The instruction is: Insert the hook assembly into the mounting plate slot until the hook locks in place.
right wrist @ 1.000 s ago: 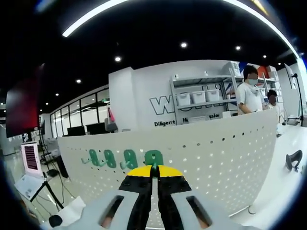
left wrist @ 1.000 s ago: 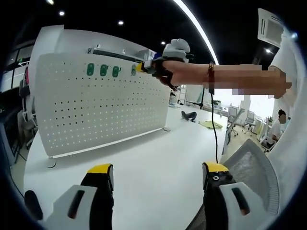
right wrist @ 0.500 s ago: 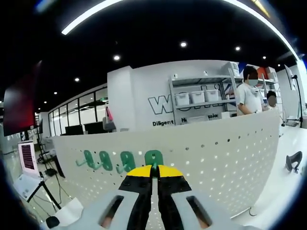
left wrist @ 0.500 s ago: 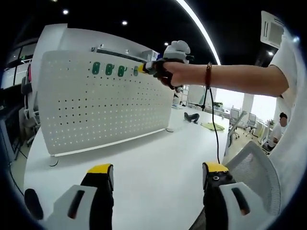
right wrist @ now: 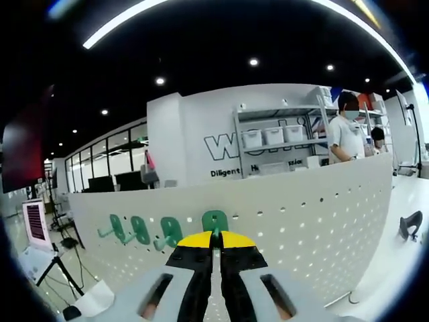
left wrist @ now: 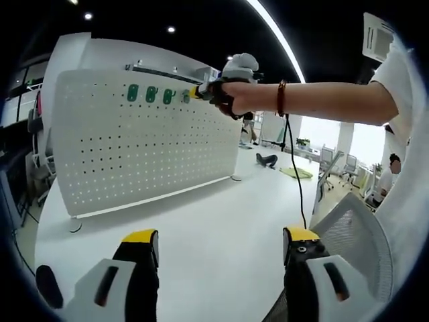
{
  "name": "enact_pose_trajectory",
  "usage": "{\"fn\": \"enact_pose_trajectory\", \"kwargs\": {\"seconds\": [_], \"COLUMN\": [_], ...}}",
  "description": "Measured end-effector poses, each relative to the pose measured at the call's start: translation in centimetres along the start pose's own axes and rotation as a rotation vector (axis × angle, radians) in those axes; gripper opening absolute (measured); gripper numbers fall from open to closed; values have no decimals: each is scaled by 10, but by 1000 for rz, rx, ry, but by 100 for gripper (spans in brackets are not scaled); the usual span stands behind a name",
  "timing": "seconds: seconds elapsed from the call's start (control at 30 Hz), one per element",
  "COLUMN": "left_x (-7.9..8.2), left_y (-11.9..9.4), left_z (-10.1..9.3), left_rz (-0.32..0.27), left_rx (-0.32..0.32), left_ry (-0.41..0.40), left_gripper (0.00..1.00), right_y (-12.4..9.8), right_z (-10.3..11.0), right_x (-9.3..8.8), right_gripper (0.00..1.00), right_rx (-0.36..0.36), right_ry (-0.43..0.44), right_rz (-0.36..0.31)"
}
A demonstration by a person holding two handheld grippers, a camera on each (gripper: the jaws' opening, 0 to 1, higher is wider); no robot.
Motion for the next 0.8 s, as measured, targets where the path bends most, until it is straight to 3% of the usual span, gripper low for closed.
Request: {"fn": "enact_pose_trajectory", "kwargs": {"seconds": [0.8], "left_x": [5], "left_y": [2], "left_z": [8], "left_rz": [-6], "left_rx": [10], "left_ry": [1], "left_gripper": [77], "right_y": [7], "right_z": [4], "right_x": [-7], "right_gripper": [1], "right_rx": [-17], "right_ry": [-7], "right_rz": [6]}}
Point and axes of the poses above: the point that each gripper's makers call its tool centre point, and the gripper's own axes: y roughly forward along the fingers, z roughly to its left, x roughly out of its top, the point moved 1 cm from there along -y, roughly backward along the fingers, and after that the axes turned 6 degrees about -z, right-handed, at the moved point
